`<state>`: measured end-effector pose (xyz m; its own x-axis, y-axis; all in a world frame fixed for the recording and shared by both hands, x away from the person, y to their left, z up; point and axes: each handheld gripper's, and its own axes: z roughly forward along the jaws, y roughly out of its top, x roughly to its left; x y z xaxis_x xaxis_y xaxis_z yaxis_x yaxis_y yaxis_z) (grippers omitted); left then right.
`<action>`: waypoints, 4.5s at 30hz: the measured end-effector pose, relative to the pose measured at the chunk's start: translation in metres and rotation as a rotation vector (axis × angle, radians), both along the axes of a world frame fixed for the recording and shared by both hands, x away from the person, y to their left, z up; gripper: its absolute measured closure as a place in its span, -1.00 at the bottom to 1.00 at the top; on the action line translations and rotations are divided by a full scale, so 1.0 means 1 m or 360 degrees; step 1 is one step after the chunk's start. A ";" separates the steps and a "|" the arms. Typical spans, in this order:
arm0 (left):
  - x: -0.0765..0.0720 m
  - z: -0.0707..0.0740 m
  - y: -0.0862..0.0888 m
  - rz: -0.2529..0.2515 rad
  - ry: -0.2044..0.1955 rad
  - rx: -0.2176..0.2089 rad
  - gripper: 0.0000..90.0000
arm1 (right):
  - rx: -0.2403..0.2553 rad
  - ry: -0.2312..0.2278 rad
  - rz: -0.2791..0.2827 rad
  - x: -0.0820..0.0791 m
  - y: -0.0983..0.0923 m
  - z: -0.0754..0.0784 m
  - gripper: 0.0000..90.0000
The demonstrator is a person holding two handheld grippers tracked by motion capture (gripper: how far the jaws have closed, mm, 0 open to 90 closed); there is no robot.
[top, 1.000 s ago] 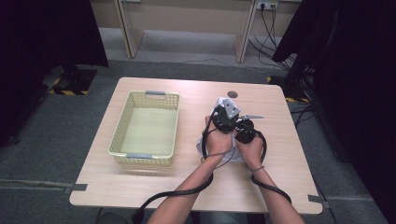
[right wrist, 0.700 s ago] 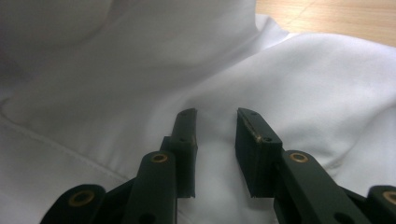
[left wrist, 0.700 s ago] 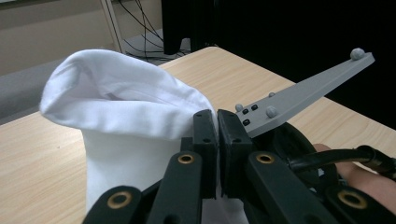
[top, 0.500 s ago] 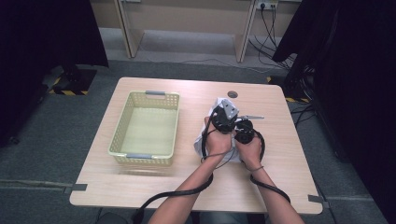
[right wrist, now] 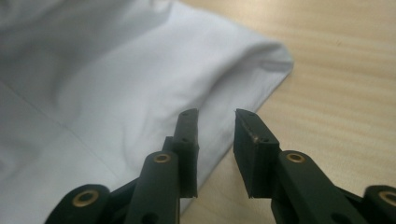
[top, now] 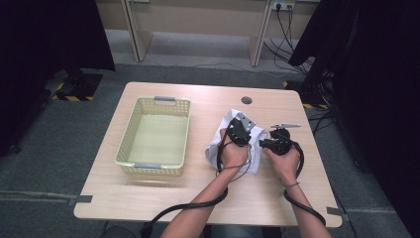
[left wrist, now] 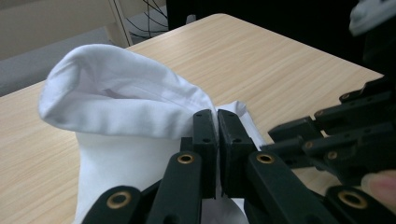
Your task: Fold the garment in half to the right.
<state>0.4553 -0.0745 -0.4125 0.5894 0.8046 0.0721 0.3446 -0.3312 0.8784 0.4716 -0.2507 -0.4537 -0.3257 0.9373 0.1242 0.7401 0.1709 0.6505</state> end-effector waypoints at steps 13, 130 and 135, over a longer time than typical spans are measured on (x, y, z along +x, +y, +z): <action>-0.002 -0.005 -0.010 -0.0025 0.0013 0.0023 0.92 | -0.0041 -0.0047 0.0043 0.000 0.006 -0.012 0.45; -0.027 -0.009 -0.003 -0.0094 -0.0100 0.0057 0.15 | 0.0171 -0.0215 0.0085 0.032 0.011 0.031 1.00; -0.050 0.007 0.016 -0.0127 -0.0192 0.0039 -0.02 | 0.0190 -0.0211 0.0061 0.033 0.006 0.031 1.00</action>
